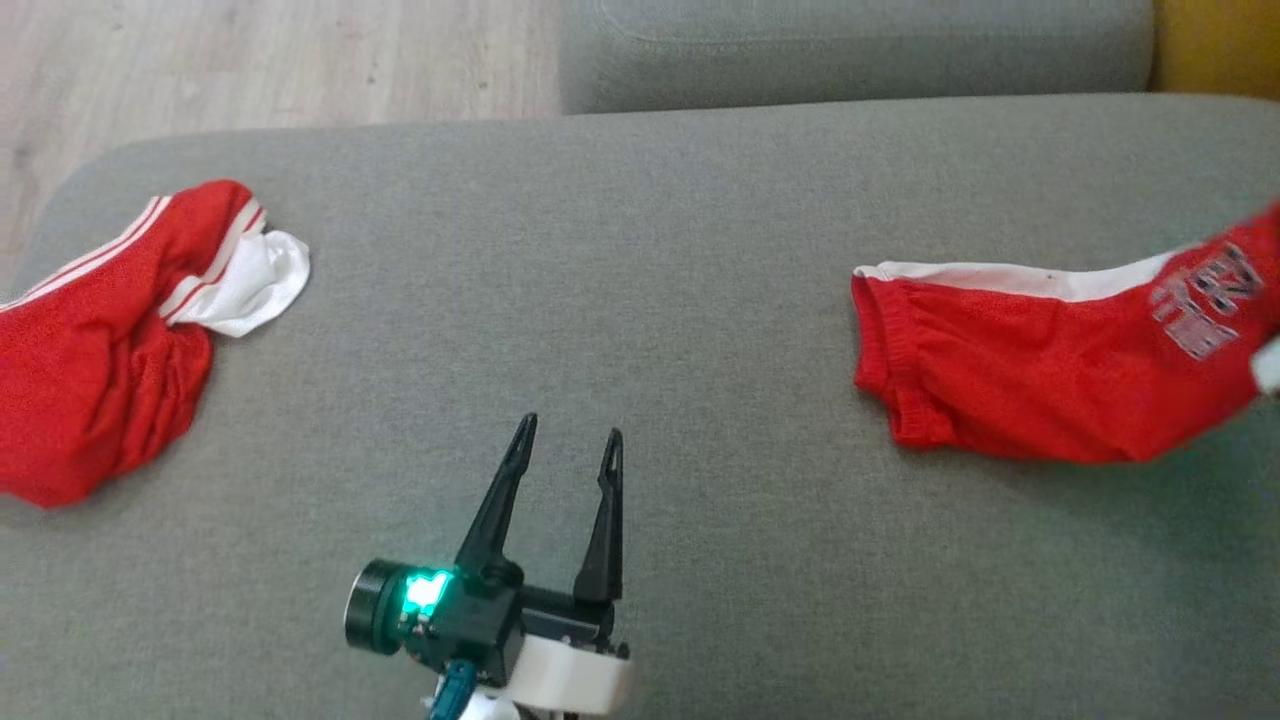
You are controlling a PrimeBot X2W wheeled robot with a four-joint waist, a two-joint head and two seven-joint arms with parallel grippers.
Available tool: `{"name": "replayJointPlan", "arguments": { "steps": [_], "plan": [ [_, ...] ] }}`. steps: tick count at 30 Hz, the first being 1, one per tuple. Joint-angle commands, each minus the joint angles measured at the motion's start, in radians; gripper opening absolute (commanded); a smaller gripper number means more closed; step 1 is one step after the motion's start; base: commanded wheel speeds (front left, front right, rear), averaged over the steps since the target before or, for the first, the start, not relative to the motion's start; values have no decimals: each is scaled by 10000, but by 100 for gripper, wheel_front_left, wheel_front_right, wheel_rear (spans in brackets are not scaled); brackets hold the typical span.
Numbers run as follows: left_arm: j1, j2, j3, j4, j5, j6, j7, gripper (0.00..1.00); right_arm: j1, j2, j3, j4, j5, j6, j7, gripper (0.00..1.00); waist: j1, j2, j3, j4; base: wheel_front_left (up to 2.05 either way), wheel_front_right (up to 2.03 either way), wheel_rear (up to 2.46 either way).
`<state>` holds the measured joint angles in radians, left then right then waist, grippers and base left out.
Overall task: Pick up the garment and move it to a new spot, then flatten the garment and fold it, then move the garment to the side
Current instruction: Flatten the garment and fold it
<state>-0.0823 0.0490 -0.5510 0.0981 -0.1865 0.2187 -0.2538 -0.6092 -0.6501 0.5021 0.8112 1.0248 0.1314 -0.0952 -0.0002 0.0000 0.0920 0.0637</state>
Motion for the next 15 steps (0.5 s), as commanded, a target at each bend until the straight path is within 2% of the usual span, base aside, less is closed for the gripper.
{"name": "replayJointPlan", "arguments": {
  "steps": [1, 7, 12, 13, 15],
  "plan": [
    [-71, 13, 342, -268, -95, -55, -80, 100, -290, -23, 249, -509, -211, -7, -108, 0, 2, 0, -142, 117, 0, 0, 0],
    [69, 13, 319, -195, -204, -177, -80, 100, -411, 1063, 1069, -1521, -599, -7, 328, 0, 2, 0, -300, 482, 0, 0, 0],
    [137, 12, 318, -160, -343, -213, -80, 100, 361, 2077, 1618, -1892, -606, -7, 588, 0, 2, 0, -352, 793, 0, 0, 0],
    [156, 12, 319, -156, -380, -217, -80, 100, 601, 2243, 1695, -1907, -594, -7, 595, 26, 2, 0, -366, 849, 0, 0, 0],
    [195, 12, 333, -173, -432, -202, -80, 100, 1063, 2498, 1675, -1877, -570, -7, 423, 100, 2, 0, -411, 939, 0, 0, 0]
  ]
}}
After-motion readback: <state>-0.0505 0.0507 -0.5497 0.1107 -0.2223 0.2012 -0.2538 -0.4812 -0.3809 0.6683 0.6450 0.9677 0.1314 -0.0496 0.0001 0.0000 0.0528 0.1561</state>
